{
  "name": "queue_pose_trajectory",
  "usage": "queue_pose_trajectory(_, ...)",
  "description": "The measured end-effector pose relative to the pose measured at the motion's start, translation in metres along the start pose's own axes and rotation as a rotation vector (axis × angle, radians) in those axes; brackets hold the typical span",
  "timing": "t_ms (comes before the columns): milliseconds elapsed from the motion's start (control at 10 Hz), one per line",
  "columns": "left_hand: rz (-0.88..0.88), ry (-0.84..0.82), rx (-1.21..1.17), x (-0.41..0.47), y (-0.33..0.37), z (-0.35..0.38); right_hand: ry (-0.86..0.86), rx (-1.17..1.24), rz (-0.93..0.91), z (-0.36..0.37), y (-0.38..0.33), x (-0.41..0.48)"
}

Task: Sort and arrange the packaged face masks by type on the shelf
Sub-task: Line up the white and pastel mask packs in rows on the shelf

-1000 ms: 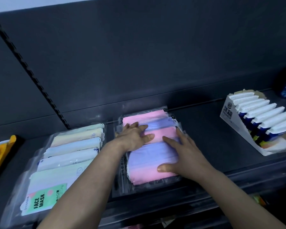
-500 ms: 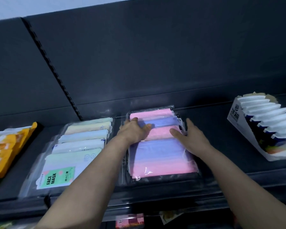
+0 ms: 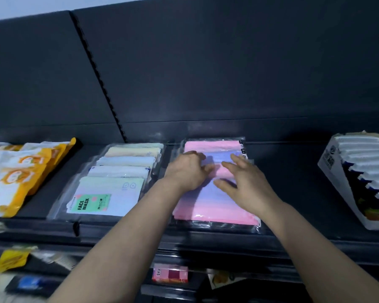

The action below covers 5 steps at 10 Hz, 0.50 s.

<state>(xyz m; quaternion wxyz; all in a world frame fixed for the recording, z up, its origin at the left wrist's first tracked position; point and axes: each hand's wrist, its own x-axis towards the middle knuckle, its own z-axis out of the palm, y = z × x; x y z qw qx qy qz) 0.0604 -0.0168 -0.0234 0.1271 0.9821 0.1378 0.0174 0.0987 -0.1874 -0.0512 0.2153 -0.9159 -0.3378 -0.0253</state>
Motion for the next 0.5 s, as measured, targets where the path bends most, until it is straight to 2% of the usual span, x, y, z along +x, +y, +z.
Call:
queue_pose_trajectory(100,0.024,-0.072,0.054,-0.015,-0.003,0.0,-0.091,-0.084,-0.049,0.003,-0.006,-0.006)
queue_pose_trajectory(200,0.045,0.015,0.022,-0.032,-0.012,0.0,0.013,0.001,-0.046,-0.001,-0.021,-0.012)
queue_pose_trajectory(300,0.026,0.076,0.024,-0.049,-0.019,-0.008,0.04,-0.088,-0.113,-0.006,-0.042,-0.019)
queue_pose_trajectory(400,-0.055,0.069,0.093,-0.067,-0.031,-0.019,0.002,-0.202,-0.109,-0.004,-0.061,-0.029)
queue_pose_trajectory(500,-0.065,0.034,0.127,-0.089,-0.051,-0.026,-0.037,-0.293,-0.084,0.004,-0.078,-0.039)
